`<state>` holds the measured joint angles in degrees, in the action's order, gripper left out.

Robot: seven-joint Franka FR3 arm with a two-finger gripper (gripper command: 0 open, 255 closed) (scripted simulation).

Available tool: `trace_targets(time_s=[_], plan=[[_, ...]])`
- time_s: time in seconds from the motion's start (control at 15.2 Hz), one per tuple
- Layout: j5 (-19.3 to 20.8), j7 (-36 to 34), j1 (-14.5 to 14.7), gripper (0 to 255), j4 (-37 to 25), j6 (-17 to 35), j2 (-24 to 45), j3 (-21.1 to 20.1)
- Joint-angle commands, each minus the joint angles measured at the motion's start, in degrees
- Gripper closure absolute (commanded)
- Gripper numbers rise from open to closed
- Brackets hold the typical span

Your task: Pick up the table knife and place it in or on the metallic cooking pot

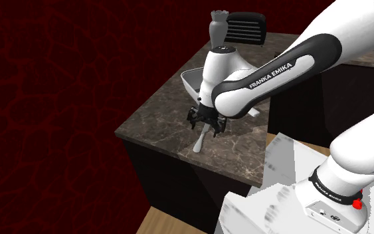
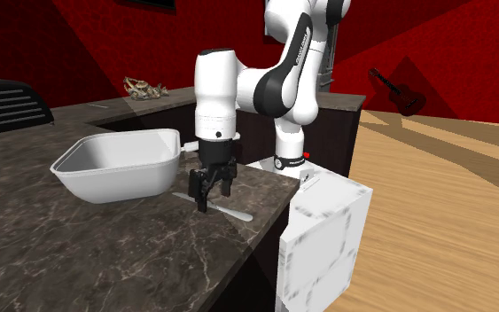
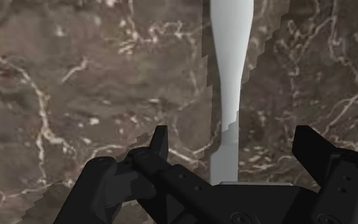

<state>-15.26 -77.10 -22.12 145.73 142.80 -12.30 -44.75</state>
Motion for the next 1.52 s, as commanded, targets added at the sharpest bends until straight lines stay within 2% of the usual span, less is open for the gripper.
trace_targets(time_s=[0.0,0.07,0.66,1.45], plan=[[0.0,0.0,0.0,0,0.0,0.0,0.0,0.0],[0.0,0.0,0.0,255,0.0,0.0,0.0,0.0],[0.0,0.0,0.0,255,0.0,0.01,0.01,0.0],[-3.2,2.61,2.0,255,-4.36,-11.32,-7.61,3.87]])
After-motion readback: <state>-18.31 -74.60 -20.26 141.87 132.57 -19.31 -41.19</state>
